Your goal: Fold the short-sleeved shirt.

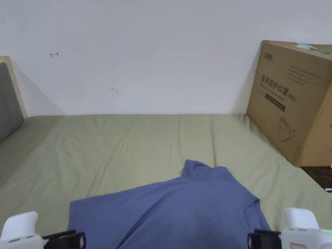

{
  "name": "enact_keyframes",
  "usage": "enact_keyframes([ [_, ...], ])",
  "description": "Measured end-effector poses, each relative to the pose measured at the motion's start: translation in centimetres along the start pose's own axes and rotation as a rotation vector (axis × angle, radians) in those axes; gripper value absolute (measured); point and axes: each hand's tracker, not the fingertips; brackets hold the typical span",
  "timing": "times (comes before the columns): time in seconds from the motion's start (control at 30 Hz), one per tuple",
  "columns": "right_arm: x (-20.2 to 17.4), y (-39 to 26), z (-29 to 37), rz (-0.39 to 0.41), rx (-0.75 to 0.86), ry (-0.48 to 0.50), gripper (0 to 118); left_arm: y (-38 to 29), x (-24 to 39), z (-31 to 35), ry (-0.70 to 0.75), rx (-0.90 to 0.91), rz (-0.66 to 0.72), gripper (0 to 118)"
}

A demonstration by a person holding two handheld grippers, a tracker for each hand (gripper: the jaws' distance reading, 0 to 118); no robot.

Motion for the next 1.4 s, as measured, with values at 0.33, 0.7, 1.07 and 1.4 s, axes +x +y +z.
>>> enact_keyframes([
  [0.33,-7.0,4.6,-2.4,0.093,0.177,0.083,1,2.1,4.9,-3.1,-0.045,0.033,-0.077,1],
  [0.7,-6.4,6.2,-8.0,0.064,0.115,0.117,0,7.6,0.2,-9.0,-0.027,-0.048,-0.031,0],
  [1.07,-5.9,6.2,-13.7,0.072,-0.006,0.144,0,12.0,-10.4,-24.3,0.154,-0.226,0.188,107],
  [1.4,-3.8,6.0,-17.8,0.037,-0.074,0.116,0,11.2,-8.7,-31.3,0.241,-0.403,-0.054,85],
])
